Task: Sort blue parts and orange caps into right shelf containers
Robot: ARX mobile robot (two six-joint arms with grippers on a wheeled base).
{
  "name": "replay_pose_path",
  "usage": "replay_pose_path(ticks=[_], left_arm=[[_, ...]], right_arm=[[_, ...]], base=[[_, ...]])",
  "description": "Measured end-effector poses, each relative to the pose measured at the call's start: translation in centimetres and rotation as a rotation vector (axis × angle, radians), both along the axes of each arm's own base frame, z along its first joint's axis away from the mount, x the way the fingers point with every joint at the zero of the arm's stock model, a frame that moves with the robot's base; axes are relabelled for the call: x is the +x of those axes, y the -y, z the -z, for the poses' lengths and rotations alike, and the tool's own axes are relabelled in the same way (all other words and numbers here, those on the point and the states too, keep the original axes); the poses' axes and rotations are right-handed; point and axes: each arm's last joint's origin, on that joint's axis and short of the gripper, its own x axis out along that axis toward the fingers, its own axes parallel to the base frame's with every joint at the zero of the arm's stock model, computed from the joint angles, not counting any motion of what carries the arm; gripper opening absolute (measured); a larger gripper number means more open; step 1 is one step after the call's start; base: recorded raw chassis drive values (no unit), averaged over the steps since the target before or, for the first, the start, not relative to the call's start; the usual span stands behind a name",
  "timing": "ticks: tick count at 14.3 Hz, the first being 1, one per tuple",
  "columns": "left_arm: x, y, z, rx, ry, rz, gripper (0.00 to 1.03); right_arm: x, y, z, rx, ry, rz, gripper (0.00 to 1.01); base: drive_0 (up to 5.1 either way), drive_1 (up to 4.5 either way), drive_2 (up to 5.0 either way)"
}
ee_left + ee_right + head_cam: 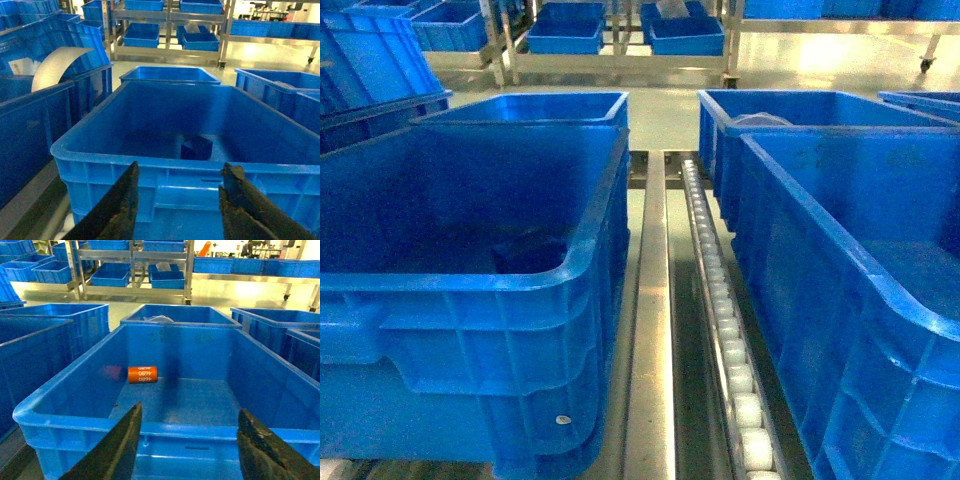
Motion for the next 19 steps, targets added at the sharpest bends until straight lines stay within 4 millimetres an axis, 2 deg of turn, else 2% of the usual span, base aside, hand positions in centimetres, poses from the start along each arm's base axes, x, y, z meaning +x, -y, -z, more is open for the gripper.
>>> replay_pose_path(ticks=[3, 4, 5, 19], left_arm=[[0.00, 0.00, 0.00, 0.000, 0.000, 0.000, 0.88], [0.00, 0.00, 0.00, 0.002, 0.000, 0.000, 1.00], [0.00, 0.00, 0.00, 0.002, 0.000, 0.000, 0.97], [0.00, 0.00, 0.00, 0.002, 0.000, 0.000, 0.98]], right_arm=[[0.00, 0.00, 0.00, 0.000, 0.000, 0.000, 0.93], [0.00, 0.00, 0.01, 0.000, 0.000, 0.000, 1.00], [0.00, 0.00, 0.01, 0.000, 0.000, 0.000, 0.98], [0.00, 0.00, 0.01, 0.000, 0.000, 0.000, 0.98]], base=[[0.0, 0.00, 0.0], [0.0, 0.00, 0.0], [0.0, 0.00, 0.0], [0.0, 0.00, 0.0]])
